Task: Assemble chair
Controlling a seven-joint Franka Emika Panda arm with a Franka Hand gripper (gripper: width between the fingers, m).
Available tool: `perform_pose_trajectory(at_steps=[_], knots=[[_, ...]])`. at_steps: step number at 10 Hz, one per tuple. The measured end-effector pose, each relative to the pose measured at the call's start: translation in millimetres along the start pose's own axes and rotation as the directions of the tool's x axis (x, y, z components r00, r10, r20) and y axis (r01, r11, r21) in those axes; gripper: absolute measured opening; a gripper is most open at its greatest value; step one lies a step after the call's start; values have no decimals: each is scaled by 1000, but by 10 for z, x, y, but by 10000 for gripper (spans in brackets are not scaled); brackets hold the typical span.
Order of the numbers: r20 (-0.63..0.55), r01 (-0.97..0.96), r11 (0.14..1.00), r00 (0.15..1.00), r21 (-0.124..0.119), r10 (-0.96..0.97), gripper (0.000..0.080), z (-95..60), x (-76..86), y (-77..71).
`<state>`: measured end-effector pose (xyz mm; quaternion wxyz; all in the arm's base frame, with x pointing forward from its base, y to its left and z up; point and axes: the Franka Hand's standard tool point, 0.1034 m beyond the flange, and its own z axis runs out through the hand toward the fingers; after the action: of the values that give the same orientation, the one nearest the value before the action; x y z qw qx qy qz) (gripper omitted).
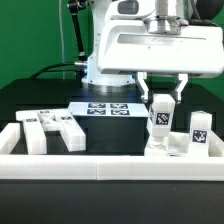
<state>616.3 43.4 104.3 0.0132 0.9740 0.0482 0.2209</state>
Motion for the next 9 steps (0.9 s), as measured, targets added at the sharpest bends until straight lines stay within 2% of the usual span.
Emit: perform_pose_trajectory(at_steps=[7,9], knots=[[24,5,1000,1000,0,-5,292,98,-129,-37],[7,7,1000,1000,-5,-7,292,109,-117,-33]])
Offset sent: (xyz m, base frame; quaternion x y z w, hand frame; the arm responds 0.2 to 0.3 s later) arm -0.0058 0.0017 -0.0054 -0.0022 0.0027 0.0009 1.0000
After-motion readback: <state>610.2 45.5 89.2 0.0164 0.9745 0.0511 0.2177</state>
